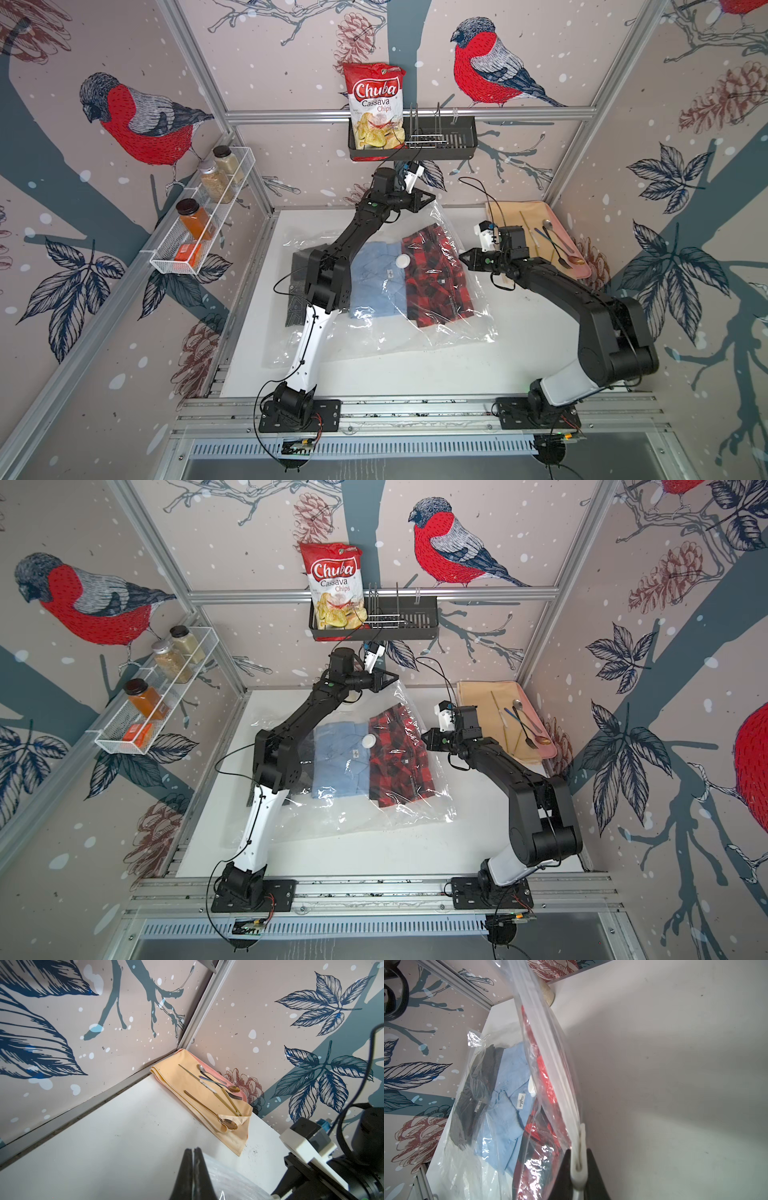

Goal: Place the folded shirt into the vacuum bag
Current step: Close the vacuum bag at the center of the board.

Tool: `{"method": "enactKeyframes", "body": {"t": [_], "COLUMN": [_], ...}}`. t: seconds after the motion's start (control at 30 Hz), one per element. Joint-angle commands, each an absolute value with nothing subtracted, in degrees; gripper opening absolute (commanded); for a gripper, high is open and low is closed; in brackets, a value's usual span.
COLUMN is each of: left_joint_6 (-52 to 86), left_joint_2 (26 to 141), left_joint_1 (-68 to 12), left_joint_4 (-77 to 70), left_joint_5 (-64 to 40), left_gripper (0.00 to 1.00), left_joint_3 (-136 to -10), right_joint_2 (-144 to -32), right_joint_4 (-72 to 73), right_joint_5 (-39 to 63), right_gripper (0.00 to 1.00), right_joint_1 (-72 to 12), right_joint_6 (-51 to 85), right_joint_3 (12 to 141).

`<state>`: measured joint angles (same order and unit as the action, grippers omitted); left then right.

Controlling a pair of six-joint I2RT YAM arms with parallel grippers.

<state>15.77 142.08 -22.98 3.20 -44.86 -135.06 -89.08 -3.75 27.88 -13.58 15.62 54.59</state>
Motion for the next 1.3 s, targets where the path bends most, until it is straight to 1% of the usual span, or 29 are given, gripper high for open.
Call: {"method": "enactKeyframes", "body": {"t": [0.0,0.33,0.6,1.1,1.27], "left_joint_6": [16.3,19.2,19.2,18.9,19.2], "left_joint_2": [141.8,142.3,142.8,142.8,142.8], "left_joint_1": [-21.7,-21.7,-21.6,-20.7,-20.1], "left_joint_4": [-7.7,-11.9,-12.3,-12.7,-12.7], "left_joint_5": [-36.1,-31.8,-29.8,-29.1,-30.1], "left_gripper": [0.00,0.00,0.00,0.00,0.00], "left_joint_3": [-135.0,-132.8,-132.6,-130.8,-130.6], "right_joint_2": [-87.8,-83.1,-79.4,-70.4,-69.8], "right_joint_4": [-12.8,-14.1,-19.1,-24.2,-24.0], "right_joint_5": [26.6,24.6,20.0,15.9,14.7], "right_gripper": [0.00,0.00,0.00,0.00,0.00], "right_joint_1": [-14.0,-15.3,-17.7,-22.7,-25.7], "right_joint_6": [17.9,21.7,23.7,28.5,30.8], "right_joint_3": [52.6,45.5,42.9,36.7,35.5]}}
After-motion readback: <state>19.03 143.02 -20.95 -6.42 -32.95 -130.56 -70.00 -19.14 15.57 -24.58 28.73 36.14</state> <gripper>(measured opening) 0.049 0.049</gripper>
